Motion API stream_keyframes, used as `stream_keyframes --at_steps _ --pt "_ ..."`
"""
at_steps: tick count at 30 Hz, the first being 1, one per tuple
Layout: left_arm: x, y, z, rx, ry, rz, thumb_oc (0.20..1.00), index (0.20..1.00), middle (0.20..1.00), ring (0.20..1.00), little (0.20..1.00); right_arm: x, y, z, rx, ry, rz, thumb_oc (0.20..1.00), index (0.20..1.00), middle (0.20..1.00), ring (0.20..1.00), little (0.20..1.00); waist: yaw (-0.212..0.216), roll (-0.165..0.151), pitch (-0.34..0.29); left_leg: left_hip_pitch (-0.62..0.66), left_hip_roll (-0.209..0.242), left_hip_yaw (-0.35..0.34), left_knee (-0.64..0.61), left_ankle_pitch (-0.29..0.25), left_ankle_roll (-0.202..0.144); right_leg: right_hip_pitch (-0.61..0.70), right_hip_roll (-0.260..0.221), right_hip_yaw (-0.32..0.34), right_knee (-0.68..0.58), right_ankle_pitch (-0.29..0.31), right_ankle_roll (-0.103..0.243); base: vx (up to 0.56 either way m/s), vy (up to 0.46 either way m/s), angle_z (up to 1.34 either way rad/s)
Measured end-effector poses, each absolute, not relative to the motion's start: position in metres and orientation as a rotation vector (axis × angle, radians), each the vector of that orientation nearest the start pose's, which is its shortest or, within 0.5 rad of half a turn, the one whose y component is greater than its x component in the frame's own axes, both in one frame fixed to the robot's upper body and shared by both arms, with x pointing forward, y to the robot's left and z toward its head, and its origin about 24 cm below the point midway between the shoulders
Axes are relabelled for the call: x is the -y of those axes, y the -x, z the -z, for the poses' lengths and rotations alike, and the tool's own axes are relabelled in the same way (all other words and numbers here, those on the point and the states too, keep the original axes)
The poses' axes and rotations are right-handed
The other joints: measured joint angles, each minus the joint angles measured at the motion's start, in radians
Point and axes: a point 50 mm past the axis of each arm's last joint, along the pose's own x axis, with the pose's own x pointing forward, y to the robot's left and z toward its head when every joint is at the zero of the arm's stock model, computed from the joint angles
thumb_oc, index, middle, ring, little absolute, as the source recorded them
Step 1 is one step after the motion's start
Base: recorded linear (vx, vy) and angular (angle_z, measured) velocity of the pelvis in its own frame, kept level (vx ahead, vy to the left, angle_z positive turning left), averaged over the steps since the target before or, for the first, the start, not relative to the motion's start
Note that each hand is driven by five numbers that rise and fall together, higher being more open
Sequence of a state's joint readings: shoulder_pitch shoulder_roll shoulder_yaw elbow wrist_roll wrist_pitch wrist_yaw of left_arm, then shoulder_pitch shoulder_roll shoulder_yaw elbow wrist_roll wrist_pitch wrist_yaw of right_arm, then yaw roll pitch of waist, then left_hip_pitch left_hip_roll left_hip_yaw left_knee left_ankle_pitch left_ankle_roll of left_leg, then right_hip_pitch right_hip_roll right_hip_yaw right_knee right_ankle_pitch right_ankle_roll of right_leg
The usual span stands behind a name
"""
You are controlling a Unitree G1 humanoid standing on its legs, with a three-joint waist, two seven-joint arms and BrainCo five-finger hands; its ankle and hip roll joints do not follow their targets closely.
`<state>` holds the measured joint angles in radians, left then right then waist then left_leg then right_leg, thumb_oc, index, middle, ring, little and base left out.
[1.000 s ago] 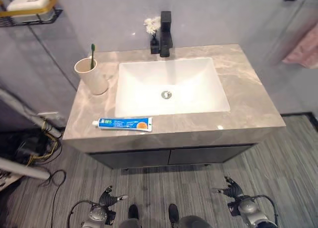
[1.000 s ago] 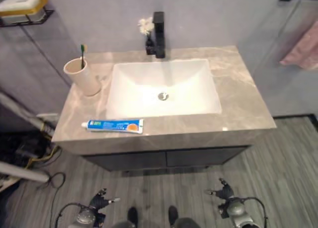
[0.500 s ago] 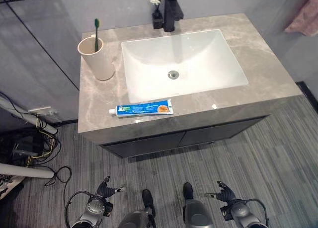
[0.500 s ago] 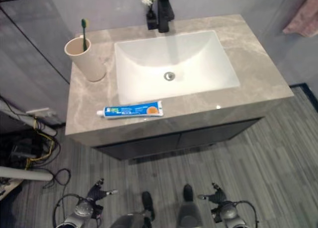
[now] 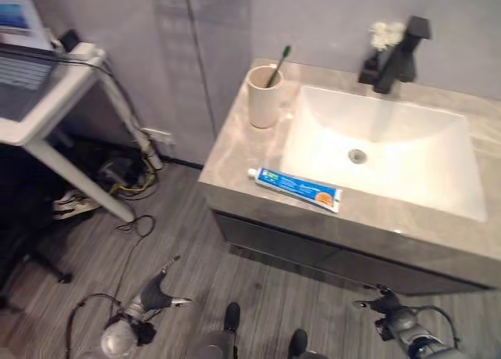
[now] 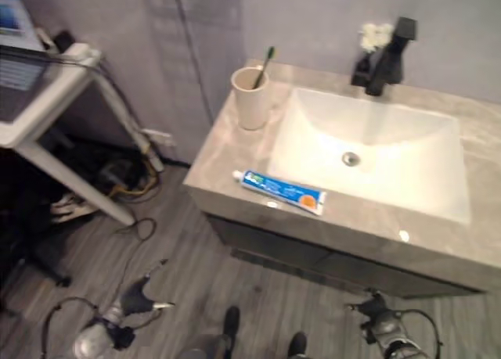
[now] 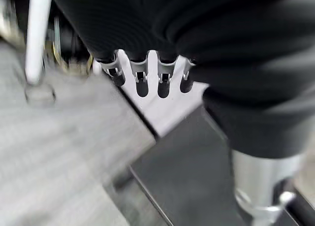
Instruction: Put brush and paste in cup on sink, flatten towel.
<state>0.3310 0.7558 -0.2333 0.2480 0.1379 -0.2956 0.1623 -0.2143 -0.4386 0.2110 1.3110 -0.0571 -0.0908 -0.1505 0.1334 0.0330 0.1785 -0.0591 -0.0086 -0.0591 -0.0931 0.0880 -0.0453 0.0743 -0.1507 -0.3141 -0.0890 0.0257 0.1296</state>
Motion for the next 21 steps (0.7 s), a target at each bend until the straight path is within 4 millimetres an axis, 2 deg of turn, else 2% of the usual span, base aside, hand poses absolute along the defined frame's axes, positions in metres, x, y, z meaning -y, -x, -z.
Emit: stream_keyframes --at_steps 1,2,3,4,7,8,9,10,12,15,16,19,20,21 --pt "-0.285 -0.15 0.002 -0.262 -0.87 0.166 1.0 1.0 1.0 1.0 1.0 0.304 -0.166 0.112 -0.981 0.639 0.185 1.0 1.0 1.0 1.0 1.0 0.003 0.002 -0.001 -0.005 0.0 -0.007 0.0 0.003 -0.005 0.0 -0.001 -0.003 -0.002 0.0 -0.001 -0.01 -0.059 0.19" --pt "-0.29 -0.153 -0.021 -0.191 -0.935 0.19 1.0 1.0 1.0 1.0 1.0 0.305 -0.157 0.116 -1.008 0.647 0.177 1.0 1.0 1.0 1.0 1.0 0.019 0.009 0.001 -0.01 0.001 -0.015 0.0 0.006 -0.009 -0.001 0.0 -0.013 -0.005 -0.002 0.0 -0.01 -0.051 0.3" --pt "-0.297 -0.157 -0.051 -0.095 -1.009 0.203 1.0 1.0 1.0 1.0 1.0 0.308 -0.144 0.12 -1.058 0.662 0.174 1.0 1.0 1.0 1.0 1.0 0.035 0.013 0.001 -0.014 0.0 -0.024 0.001 0.01 -0.009 0.001 0.002 -0.025 0.0 -0.002 0.001 0.02 -0.088 0.31" --pt "-0.306 -0.158 -0.082 -0.018 -1.075 0.17 1.0 1.0 1.0 1.0 1.0 0.309 -0.135 0.123 -1.082 0.674 0.163 1.0 1.0 1.0 1.0 1.0 0.051 0.035 0.002 -0.015 -0.005 -0.036 0.0 0.011 -0.009 0.006 -0.001 -0.031 0.0 -0.003 0.002 0.03 -0.081 0.27" --pt "-0.314 -0.165 -0.137 0.154 -1.144 0.085 1.0 1.0 1.0 1.0 1.0 0.31 -0.121 0.128 -1.13 0.68 0.138 1.0 1.0 1.0 1.0 1.0 0.054 0.059 -0.002 -0.016 -0.016 -0.066 0.0 0.013 -0.012 0.023 -0.007 -0.067 0.0 -0.007 0.008 0.04 -0.051 0.34" --pt "-0.316 -0.173 -0.152 0.237 -1.092 0.019 1.0 1.0 1.0 1.0 1.0 0.309 -0.119 0.129 -1.141 0.682 0.126 1.0 1.0 1.0 1.0 1.0 0.055 0.085 -0.013 -0.022 -0.021 -0.077 -0.004 0.014 -0.014 0.031 -0.01 -0.083 0.0 -0.011 0.014 0.04 -0.041 0.41" --pt "-0.316 -0.176 -0.156 0.266 -1.06 -0.007 1.0 1.0 1.0 1.0 1.0 0.308 -0.12 0.129 -1.138 0.682 0.117 1.0 1.0 1.0 1.0 1.0 0.055 0.083 -0.013 -0.028 -0.021 -0.078 -0.004 0.014 -0.014 0.029 -0.01 -0.09 0.0 -0.012 0.014 0.02 -0.016 0.33" --pt "-0.313 -0.181 -0.16 0.309 -1.022 -0.032 1.0 1.0 1.0 1.0 1.0 0.305 -0.124 0.129 -1.127 0.681 0.103 1.0 1.0 1.0 1.0 1.0 0.052 0.096 -0.02 -0.028 -0.02 -0.079 -0.001 0.013 -0.012 0.028 -0.009 -0.097 0.0 -0.012 0.014 0.01 -0.005 0.19" --pt "-0.305 -0.189 -0.166 0.38 -0.961 -0.036 1.0 1.0 1.0 1.0 1.0 0.297 -0.141 0.126 -1.082 0.669 0.08 1.0 1.0 1.0 1.0 1.0 0.044 0.099 -0.022 -0.032 -0.016 -0.076 -0.003 0.018 -0.019 0.025 -0.007 -0.101 0.0 -0.013 0.013 0.02 0.008 0.03" --pt "-0.288 -0.198 -0.173 0.452 -0.896 0.017 1.0 1.0 1.0 1.0 1.0 0.278 -0.164 0.124 -1.013 0.663 0.012 1.0 1.0 1.0 1.0 1.0 0.033 0.074 -0.023 -0.038 -0.008 -0.042 0.0 0.016 -0.016 0.001 -0.005 -0.067 0.0 -0.013 0.011 0.0 0.046 -0.32" --pt "-0.283 -0.199 -0.178 0.476 -0.893 0.044 1.0 1.0 1.0 1.0 1.0 0.264 -0.177 0.123 -0.968 0.66 -0.032 1.0 1.0 1.0 1.0 1.0 0.017 0.057 -0.021 -0.044 -0.004 -0.015 0.001 0.021 -0.011 -0.023 -0.006 -0.041 0.001 -0.006 0.007 -0.01 0.067 -0.52" --pt "-0.266 -0.205 -0.189 0.544 -0.829 0.128 1.0 1.0 1.0 1.0 1.0 0.244 -0.185 0.124 -0.927 0.646 -0.111 1.0 1.0 1.0 1.0 1.0 -0.003 0.032 -0.013 -0.045 0.0 0.044 0.001 0.02 -0.008 -0.052 -0.01 0.022 0.001 0.005 0.008 0.0 0.046 -0.66" --pt "-0.26 -0.206 -0.193 0.564 -0.808 0.158 1.0 1.0 1.0 1.0 1.0 0.24 -0.183 0.126 -0.934 0.63 -0.12 1.0 1.0 1.0 1.0 1.0 -0.037 0.024 -0.007 -0.044 -0.001 0.069 0.001 0.019 -0.008 -0.064 -0.013 0.047 0.001 0.009 0.011 0.0 0.026 -0.45" --pt "-0.257 -0.208 -0.193 0.567 -0.785 0.178 1.0 1.0 1.0 1.0 1.0 0.24 -0.18 0.128 -0.944 0.621 -0.121 1.0 1.0 1.0 1.0 1.0 -0.041 0.023 -0.006 -0.043 0.0 0.076 0.001 0.019 -0.008 -0.069 -0.015 0.06 0.0 0.012 0.013 0.02 0.037 -0.63"
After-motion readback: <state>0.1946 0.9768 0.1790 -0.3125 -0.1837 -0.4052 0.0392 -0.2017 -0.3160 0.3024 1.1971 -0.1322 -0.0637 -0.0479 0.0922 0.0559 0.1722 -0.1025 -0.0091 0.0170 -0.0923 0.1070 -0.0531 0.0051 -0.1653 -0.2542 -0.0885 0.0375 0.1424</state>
